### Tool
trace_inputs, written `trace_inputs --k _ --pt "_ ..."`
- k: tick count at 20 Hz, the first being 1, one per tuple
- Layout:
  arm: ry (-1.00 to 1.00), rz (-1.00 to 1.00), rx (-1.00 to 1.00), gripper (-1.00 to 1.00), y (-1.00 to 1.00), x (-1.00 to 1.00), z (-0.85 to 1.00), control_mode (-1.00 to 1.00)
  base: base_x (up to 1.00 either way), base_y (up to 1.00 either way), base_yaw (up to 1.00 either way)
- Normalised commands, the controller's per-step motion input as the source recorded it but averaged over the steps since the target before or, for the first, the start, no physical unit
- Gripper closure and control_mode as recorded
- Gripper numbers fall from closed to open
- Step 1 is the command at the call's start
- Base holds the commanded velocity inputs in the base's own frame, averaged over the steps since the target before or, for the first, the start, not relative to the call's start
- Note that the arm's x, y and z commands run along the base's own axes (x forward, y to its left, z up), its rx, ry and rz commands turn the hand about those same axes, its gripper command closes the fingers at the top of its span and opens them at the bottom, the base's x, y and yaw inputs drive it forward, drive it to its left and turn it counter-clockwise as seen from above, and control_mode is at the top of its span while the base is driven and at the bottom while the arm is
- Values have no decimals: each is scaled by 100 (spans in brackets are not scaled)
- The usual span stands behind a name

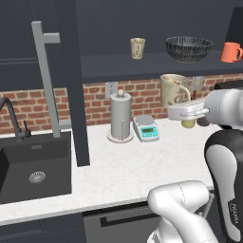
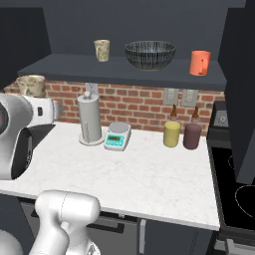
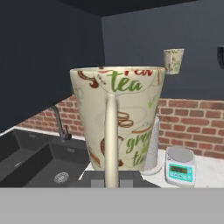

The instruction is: Gather all objects into one cabinet and sort the glasses and bowls to opposite sides.

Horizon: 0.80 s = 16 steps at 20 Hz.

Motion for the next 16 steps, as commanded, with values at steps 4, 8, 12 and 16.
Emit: trace_inputs --k 4,8,12,16 --pt "-1 16 8 100 2 74 24 -100 0 0 0" --pt "-1 3 1 100 27 66 28 -100 0 0 0" --pt "0 -1 0 100 41 89 3 -100 0 0 0" --pt "0 -5 0 100 42 91 3 -100 0 0 0"
